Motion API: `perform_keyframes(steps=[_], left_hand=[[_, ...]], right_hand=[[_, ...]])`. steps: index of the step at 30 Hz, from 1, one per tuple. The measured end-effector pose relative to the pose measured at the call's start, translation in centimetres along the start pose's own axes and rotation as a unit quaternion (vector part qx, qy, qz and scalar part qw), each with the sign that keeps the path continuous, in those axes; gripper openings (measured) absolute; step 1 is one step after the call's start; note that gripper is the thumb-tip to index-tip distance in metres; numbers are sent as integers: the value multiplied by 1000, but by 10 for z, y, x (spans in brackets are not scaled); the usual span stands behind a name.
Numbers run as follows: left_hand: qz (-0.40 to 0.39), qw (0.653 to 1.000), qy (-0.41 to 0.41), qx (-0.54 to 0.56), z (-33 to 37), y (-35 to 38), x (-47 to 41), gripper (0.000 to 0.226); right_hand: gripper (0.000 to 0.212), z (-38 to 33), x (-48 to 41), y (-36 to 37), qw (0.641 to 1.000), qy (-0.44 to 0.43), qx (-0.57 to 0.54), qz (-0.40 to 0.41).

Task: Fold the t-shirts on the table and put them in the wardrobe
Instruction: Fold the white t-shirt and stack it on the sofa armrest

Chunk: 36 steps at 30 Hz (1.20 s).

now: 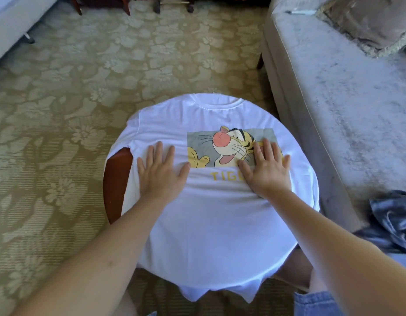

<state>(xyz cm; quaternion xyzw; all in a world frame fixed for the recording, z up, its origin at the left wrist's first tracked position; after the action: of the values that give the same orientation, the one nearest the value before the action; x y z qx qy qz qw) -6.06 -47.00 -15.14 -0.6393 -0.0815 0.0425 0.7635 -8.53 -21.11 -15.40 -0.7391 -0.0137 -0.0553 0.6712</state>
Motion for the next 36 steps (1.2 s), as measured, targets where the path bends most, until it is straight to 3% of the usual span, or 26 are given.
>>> perform_keyframes(steps=[12,20,25,29,32,34,36], left_hand=[[-36,999,-11,-10,4,4,50,76],[-36,999,0,4,7,7,106,74],[27,998,22,48,4,6,137,70],[34,997,14,73,3,3,146,54],[30,997,34,56,-3,-5,138,47],[32,995,42,79,-9,-10,132,37],[41,992,46,114,-13,-13,129,27]], right_hand=[[84,1,49,1,1000,-3,-1,-26],[81,9,103,10,999,-9,-33,3],[85,23,130,14,995,-11,-92,21],[55,20,135,-1,992,33,-111,41],[44,-13,136,-9,975,-34,-176,134],[47,-46,140,-4,956,-98,-241,139],[54,-76,138,3,960,-134,-215,119]])
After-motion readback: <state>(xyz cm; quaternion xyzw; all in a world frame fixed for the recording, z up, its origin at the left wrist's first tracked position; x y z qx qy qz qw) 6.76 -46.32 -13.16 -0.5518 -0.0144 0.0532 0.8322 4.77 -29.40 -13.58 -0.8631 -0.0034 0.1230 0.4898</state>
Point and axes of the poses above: each hand's wrist, its own x-axis away from the middle knuckle, its own y-axis out of the palm, z = x × y, the point moved 1 cm from there along -x, towards the middle knuckle, and after that the axes turned 1 degree about -x, right-handed, at the moved point
